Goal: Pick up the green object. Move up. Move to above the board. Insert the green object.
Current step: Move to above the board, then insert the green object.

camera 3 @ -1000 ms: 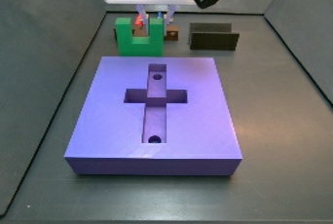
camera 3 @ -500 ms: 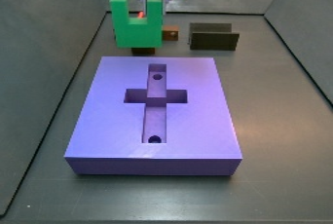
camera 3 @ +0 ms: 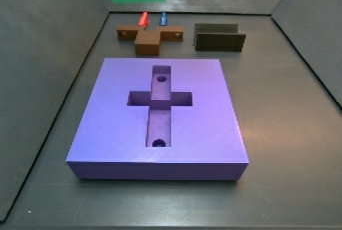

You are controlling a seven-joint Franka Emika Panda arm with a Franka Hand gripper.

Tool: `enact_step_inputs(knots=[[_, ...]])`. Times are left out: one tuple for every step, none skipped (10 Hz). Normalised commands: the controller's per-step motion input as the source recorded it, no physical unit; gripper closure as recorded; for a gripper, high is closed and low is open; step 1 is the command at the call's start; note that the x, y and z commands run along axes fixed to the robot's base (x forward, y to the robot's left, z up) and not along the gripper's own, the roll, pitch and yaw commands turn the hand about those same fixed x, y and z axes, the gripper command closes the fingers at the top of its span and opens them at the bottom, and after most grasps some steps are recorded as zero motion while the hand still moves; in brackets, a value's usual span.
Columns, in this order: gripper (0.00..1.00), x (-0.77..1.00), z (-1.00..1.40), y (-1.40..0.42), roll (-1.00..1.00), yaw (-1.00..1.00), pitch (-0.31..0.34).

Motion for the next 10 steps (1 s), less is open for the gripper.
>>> enact_step_inputs(knots=[[1.0, 0.02, 0.65, 0.0, -0.03, -0.01, 0.103], [1.0, 0.02, 0.25, 0.0, -0.03, -0.01, 0.076], [1.0, 0.18, 0.34, -1.4, 0.06, -0.22, 0.234], [1.0, 0.17, 0.35, -1.4, 0.1, -0.19, 0.241], [1.0, 0.21, 0.35, -1.4, 0.12, -0.09, 0.242], [1.0, 0.28, 0.34, -1.4, 0.07, -0.05, 0.223], [1.0, 0.31, 0.35, -1.4, 0.06, -0.03, 0.198], [1.0, 0.14, 0.13, -0.5, 0.06, -0.01, 0.172], [1.0, 0.06, 0.0, -0.01, 0.0, 0.0, 0.0], [1.0, 0.07, -0.03, 0.0, -0.01, 0.0, 0.0]])
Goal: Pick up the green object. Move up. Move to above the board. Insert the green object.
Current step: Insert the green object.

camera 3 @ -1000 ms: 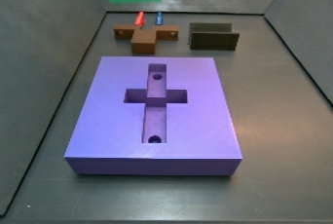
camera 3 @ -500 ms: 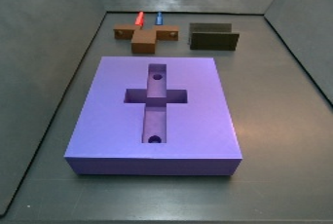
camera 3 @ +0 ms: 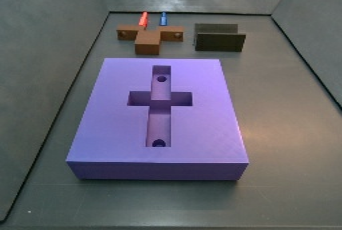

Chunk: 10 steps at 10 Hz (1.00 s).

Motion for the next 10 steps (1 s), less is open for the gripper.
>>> enact_step_inputs(knots=[[1.0, 0.0, -0.19, 0.0, -0.1, 0.0, -0.044], [1.0, 0.01, -0.56, -0.06, -0.19, 0.0, -0.229], [1.0, 0.07, -0.63, -0.21, -0.14, 0.0, -0.251], [1.0, 0.14, -0.66, -0.22, -0.09, 0.0, -0.307], [1.0, 0.19, -0.71, -0.23, -0.02, 0.0, -0.296], [1.0, 0.24, -0.73, -0.25, 0.08, 0.0, -0.25], [1.0, 0.15, -0.73, -0.11, 0.1, 0.14, -0.229], [1.0, 0.14, -0.67, -0.24, 0.23, 0.23, -0.17], [1.0, 0.24, -0.56, -0.25, 0.29, 0.21, -0.154], [1.0, 0.19, -0.46, -0.23, 0.35, 0.3, -0.119]])
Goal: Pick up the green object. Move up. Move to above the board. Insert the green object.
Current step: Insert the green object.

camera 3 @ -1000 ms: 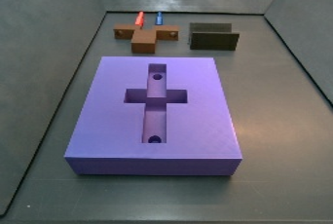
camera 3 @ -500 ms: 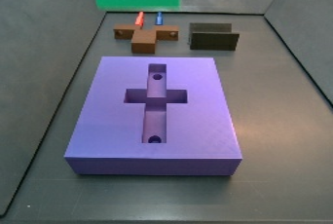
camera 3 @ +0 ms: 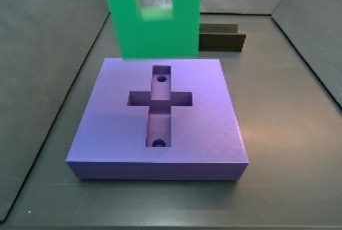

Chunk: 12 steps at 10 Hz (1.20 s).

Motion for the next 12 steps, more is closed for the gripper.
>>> enact_step_inputs(knots=[[1.0, 0.19, -0.52, -0.21, 0.32, 0.25, -0.069], [1.0, 0.2, -0.43, -0.13, 0.25, 0.16, -0.017], [1.0, 0.15, -0.59, 0.0, -0.09, 0.0, 0.0], [1.0, 0.09, -0.55, 0.0, -0.19, -0.02, 0.0], [1.0, 0.11, -0.54, 0.0, -0.19, -0.09, 0.0], [1.0, 0.06, -0.47, 0.0, -0.14, -0.07, 0.0], [1.0, 0.0, -0.33, 0.0, 0.0, 0.0, 0.0], [1.0, 0.0, -0.21, 0.0, 0.04, 0.0, 0.0], [1.0, 0.0, -0.17, 0.0, 0.03, 0.0, 0.011], [1.0, 0.0, -0.18, 0.0, 0.0, 0.0, 0.0], [1.0, 0.0, -0.18, 0.0, -0.01, 0.0, 0.0], [1.0, 0.0, -0.16, 0.0, 0.0, 0.0, 0.0]])
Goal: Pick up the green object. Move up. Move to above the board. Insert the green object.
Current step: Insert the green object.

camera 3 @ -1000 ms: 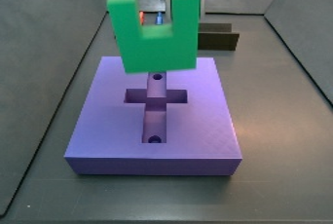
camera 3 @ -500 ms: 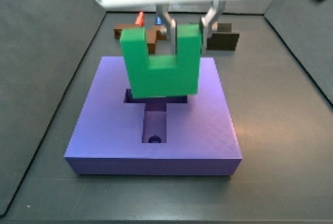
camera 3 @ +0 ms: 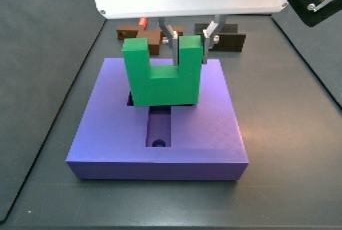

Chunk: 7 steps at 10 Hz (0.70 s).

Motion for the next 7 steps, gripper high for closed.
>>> enact_step_inputs(knots=[[1.0, 0.0, -0.13, 0.07, 0.0, -0.04, 0.013], [1.0, -0.03, -0.13, 0.14, 0.01, -0.1, 0.03], [1.0, -0.05, -0.12, 0.21, 0.01, -0.14, 0.046], [1.0, -0.03, -0.1, 0.22, 0.01, -0.16, 0.053], [1.0, 0.0, 0.0, 0.13, 0.01, -0.17, 0.064], [1.0, -0.04, -0.09, 0.04, 0.01, -0.18, 0.011], [1.0, -0.05, -0.14, 0.0, 0.0, -0.15, 0.0]])
